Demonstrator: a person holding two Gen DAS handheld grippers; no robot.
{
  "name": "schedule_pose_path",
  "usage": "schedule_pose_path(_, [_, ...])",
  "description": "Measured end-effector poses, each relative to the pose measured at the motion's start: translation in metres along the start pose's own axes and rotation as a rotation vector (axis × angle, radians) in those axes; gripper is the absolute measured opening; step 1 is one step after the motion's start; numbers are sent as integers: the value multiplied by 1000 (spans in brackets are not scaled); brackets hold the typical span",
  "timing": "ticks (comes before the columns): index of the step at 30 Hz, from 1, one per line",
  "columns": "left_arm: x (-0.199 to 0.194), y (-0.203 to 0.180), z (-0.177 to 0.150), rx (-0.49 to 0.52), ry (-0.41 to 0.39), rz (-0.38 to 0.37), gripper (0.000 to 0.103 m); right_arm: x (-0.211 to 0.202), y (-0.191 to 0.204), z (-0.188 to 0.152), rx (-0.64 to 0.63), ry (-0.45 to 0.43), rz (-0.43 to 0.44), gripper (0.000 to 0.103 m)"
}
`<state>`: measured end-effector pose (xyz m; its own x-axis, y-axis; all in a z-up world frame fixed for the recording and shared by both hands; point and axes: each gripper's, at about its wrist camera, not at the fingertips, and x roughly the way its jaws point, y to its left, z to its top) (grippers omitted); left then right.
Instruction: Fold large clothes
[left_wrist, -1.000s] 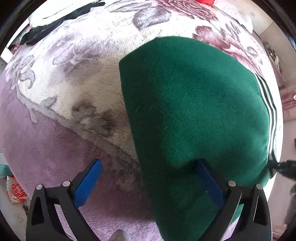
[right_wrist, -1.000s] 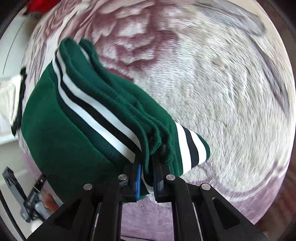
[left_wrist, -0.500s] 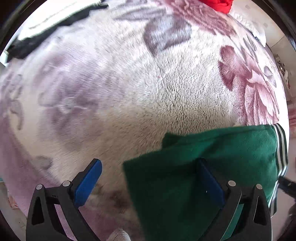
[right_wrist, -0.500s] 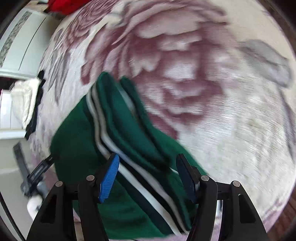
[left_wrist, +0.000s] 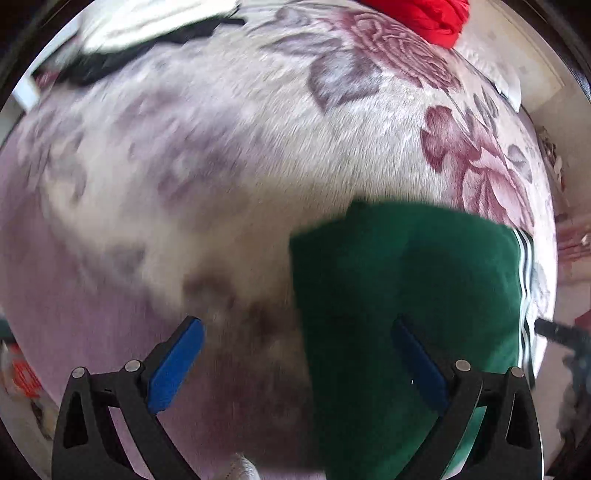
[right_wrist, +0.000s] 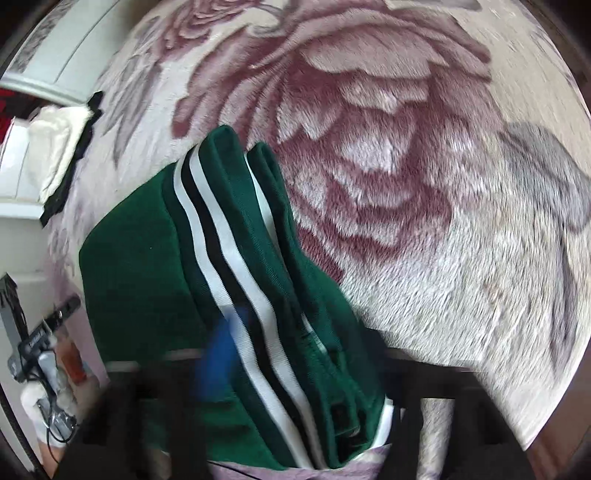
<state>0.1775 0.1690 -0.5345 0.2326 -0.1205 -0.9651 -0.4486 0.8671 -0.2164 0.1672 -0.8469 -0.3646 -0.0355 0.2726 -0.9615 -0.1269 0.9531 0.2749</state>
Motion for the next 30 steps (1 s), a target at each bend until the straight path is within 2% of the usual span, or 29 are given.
schedule_pose_path(1, [1, 2, -13, -19, 22, -22, 103, 3, 0, 3, -38, 6, -5, 103])
schedule_pose_path(4, [12, -3, -40, -34, 66, -94, 103, 37, -8, 12, -145, 107, -6, 103])
schedule_pose_path(6, [24, -9, -52, -40, 108, -147, 103, 63, -22, 17, -145, 182, 94, 103])
schedule_pose_path(8, [39, -15, -58, -76, 135, -232, 103, 87, -39, 27, -98, 246, 231, 103])
schedule_pose_path(11, [52, -20, -55, -109, 134, -300, 103, 117, -51, 41, -52, 335, 450, 103])
schedule_pose_path(13, [58, -24, -51, -109, 130, -340, 103, 126, -53, 47, -70, 367, 510, 103])
schedule_pose_path(15, [58, -25, -46, -115, 115, -349, 103, 131, -55, 54, -83, 402, 570, 103])
schedule_pose_path(17, [55, -21, -43, -153, 79, -363, 99, 137, -53, 62, -71, 437, 645, 103])
schedule_pose_path(21, [50, -9, -42, -213, 64, -386, 79, 151, -28, 72, -92, 448, 686, 103])
schedule_pose_path(22, [47, -7, -42, -217, 65, -385, 75, 154, -20, 71, -87, 439, 687, 96])
schedule_pose_path(23, [44, -6, -40, -210, 63, -376, 73, 156, -16, 70, -73, 425, 674, 81])
schedule_pose_path(24, [40, -4, -36, -199, 66, -370, 70, 159, -14, 69, -48, 418, 677, 73])
schedule_pose_path(26, [34, -3, -24, -171, 70, -360, 68, 156, -14, 59, 45, 398, 705, 56])
schedule_pose_path(28, [29, -6, -9, -124, 72, -350, 66, 147, -13, 47, 116, 372, 735, 49])
schedule_pose_path(30, [22, -10, 12, -50, 71, -347, 66, 138, -14, 26, 248, 346, 797, 47])
